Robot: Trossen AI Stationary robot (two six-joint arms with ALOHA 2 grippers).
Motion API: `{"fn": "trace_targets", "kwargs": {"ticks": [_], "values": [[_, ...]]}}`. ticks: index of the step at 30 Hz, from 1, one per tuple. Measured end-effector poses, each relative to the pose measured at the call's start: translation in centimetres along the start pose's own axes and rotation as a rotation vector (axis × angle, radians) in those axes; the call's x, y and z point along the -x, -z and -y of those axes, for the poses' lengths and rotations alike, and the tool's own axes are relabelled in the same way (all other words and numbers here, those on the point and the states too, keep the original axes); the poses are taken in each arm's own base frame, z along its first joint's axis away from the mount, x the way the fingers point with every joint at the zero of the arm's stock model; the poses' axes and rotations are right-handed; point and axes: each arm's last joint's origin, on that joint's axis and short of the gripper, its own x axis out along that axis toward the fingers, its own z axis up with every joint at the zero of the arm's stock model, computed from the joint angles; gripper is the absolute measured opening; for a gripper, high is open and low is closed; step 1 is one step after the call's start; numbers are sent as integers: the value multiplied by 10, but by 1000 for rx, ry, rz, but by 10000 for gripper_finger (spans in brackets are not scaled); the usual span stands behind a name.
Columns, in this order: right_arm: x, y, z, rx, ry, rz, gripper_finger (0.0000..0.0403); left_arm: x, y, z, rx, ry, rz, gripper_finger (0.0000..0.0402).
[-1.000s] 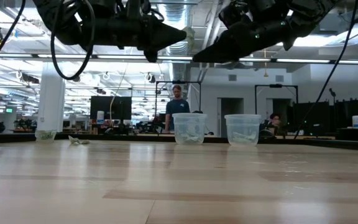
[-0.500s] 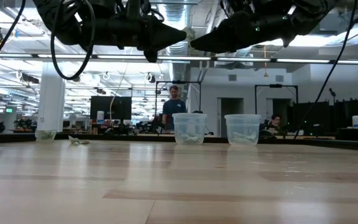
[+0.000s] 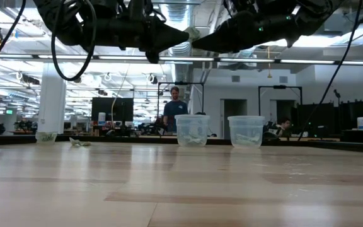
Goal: Pick and place Stevia / Truvia into bins
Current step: Put the stevia packet into the right transparent container
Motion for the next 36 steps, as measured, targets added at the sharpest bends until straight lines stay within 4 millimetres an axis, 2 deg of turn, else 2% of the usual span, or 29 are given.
{"fn": "trace_targets", "kwargs": {"ticks": [2, 11, 15, 20, 27, 36], "values": [[0, 0, 0, 1, 1, 0, 8, 0, 0, 0, 0, -14, 0, 0], [0, 0, 0, 15, 2, -1, 7, 0, 0, 0, 1, -16, 3, 5], [0, 0, 0, 17, 2, -1, 4, 0, 0, 1, 4, 26, 2, 36], [1, 3, 6, 12, 25, -16, 3, -1, 1, 6, 9, 57, -11, 98], [8, 22, 28, -30, 214, -187, 2, 0, 14, 8, 32, 51, -141, 164], [28, 60, 53, -239, 485, -522, 1, 7, 39, 2, 46, -184, -410, 172]]}}
